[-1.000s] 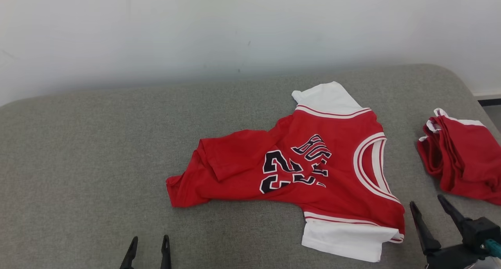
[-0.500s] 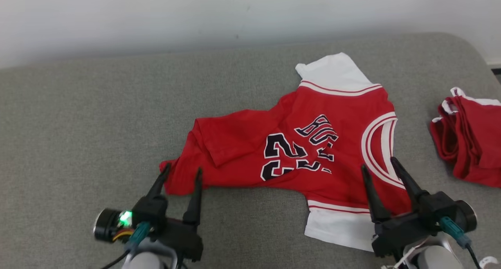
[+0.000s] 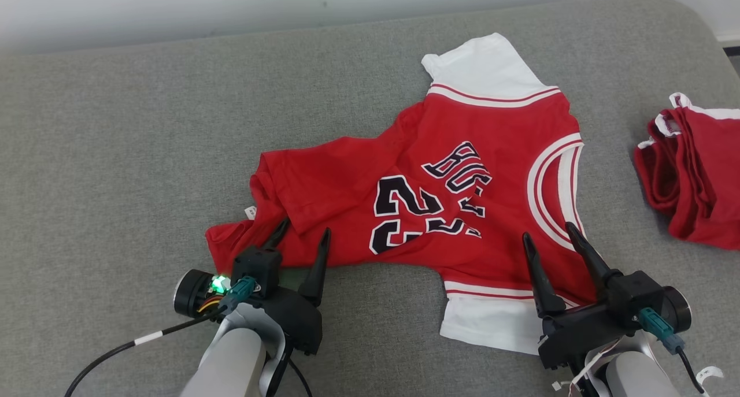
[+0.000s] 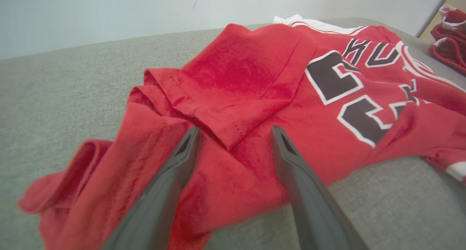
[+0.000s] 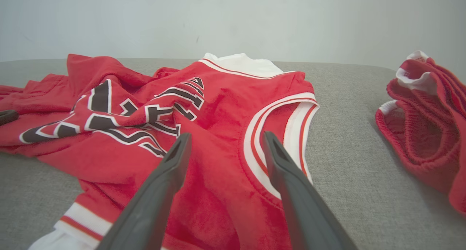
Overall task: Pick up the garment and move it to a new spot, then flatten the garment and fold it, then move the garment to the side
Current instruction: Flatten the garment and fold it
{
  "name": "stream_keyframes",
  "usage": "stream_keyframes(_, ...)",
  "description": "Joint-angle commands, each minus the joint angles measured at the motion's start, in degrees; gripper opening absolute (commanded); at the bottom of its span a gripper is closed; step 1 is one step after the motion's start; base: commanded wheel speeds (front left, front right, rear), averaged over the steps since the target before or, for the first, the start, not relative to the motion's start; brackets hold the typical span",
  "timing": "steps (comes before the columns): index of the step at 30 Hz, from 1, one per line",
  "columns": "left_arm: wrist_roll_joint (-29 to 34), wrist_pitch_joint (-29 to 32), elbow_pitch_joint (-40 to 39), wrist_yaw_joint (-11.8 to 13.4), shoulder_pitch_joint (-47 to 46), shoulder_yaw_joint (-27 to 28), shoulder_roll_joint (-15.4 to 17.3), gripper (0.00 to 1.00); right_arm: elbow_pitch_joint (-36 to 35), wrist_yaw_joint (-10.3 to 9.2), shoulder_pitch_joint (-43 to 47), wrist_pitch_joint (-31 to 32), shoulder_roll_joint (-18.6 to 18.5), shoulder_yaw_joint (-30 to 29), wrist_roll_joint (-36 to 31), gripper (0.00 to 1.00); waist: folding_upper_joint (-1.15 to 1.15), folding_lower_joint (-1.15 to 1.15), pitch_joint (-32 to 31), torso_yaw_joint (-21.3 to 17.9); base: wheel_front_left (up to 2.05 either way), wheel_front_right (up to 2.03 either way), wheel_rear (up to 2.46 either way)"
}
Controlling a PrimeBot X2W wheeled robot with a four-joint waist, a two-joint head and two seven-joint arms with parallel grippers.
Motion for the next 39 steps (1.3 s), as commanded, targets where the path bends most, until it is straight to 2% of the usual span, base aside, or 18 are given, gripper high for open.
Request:
stream_keyframes(1, -0.7, -0.2, 0.4, 0.2, -0.9, -0.6, 0.1, 1.0, 0.1, -0.15, -0.5, 0.0, 0.2, -0.1, 0.2, 1.0, -0.01, -0.01, 0.6, -0.6, 0.0, 0.0, 0.0)
stream_keyframes(3, -1.1, -0.2, 0.8, 0.4, -1.5, -1.3, 0.1, 1.0, 0.3, -0.15, -0.4, 0.0, 0.2, -0.4, 0.1, 1.0, -0.01, -0.01, 0.7, -0.7, 0.0, 0.0, 0.0)
stream_keyframes(4, -1.5, -0.2, 0.9, 0.6, -1.8, -1.5, 0.1, 0.96, 0.4, -0.15, -0.4, 0.0, 0.4, -0.5, 0.1, 1.0, -0.01, -0.01, 0.6, -0.7, 0.0, 0.0, 0.0)
stream_keyframes(6, -1.8, -0.2, 1.1, 0.8, -2.1, -1.8, 0.1, 0.81, 0.5, -0.15, -0.6, 0.0, 0.7, -0.3, 0.0, 1.0, -0.01, -0.01, 0.6, -0.8, 0.0, 0.0, 0.0)
stream_keyframes(7, -1.9, -0.2, 1.1, 1.0, -2.2, -2.0, 0.1, 0.56, 0.6, -0.15, -0.7, 0.0, 0.9, -0.1, -0.1, 1.0, -0.01, -0.01, 0.6, -0.8, 0.0, 0.0, 0.0)
stream_keyframes(8, -1.9, -0.2, 1.1, 1.0, -2.2, -2.0, 0.1, 0.56, 0.6, -0.15, -0.7, 0.0, 0.9, -0.1, -0.1, 1.0, -0.01, -0.01, 0.6, -0.8, 0.0, 0.0, 0.0)
stream_keyframes(9, -1.7, -0.2, 1.0, 1.1, -2.5, -2.2, 0.1, 0.47, 0.5, -0.15, -0.7, 0.0, 1.1, 0.0, -0.3, 1.0, -0.01, -0.01, 0.5, -0.8, 0.0, 0.0, 0.0)
stream_keyframes(11, -1.1, -0.2, 0.0, 1.0, -3.0, -2.6, 0.1, 0.0, 0.6, -0.15, -0.4, 0.0, 1.3, -0.1, -0.3, 1.0, -0.01, -0.01, 0.3, -0.7, 0.0, 0.0, 0.0)
stream_keyframes(16, 0.3, -0.2, -2.4, 0.8, -4.7, -2.1, 0.1, 0.0, 1.1, -0.15, 0.1, 0.0, 1.6, -0.1, 0.3, 1.0, -0.01, -0.01, 0.0, -0.4, 0.0, 0.0, 0.0)
stream_keyframes(19, 1.5, -0.2, -3.2, 0.5, -8.5, -1.1, 1.7, 0.0, 1.0, -0.15, 0.0, 0.0, 1.7, -0.3, 0.5, 1.0, -0.01, -0.01, 0.1, -0.2, 0.0, 0.0, 0.0)
stream_keyframes(29, 6.5, 2.0, 4.7, -0.9, -32.5, -0.9, 13.1, 0.0, 0.6, -0.15, -3.0, 0.0, 3.0, 2.4, 1.4, 1.0, -0.01, -0.01, 4.3, -3.7, 0.0, 0.0, 0.0)
stream_keyframes(35, 8.4, 4.2, 9.5, -1.1, -41.5, -1.7, 18.6, 0.0, 0.2, -0.15, -4.4, 0.0, 4.3, 3.1, 2.1, 1.0, -0.01, -0.01, 8.3, -6.1, 0.0, 0.0, 0.0)
stream_keyframes(39, 9.4, 3.4, 11.4, -0.5, -45.1, -1.9, 20.8, 0.0, 0.0, -0.15, -5.7, 0.0, 4.8, 3.4, 2.4, 1.0, -0.01, -0.01, 10.8, -7.3, 0.0, 0.0, 0.0)
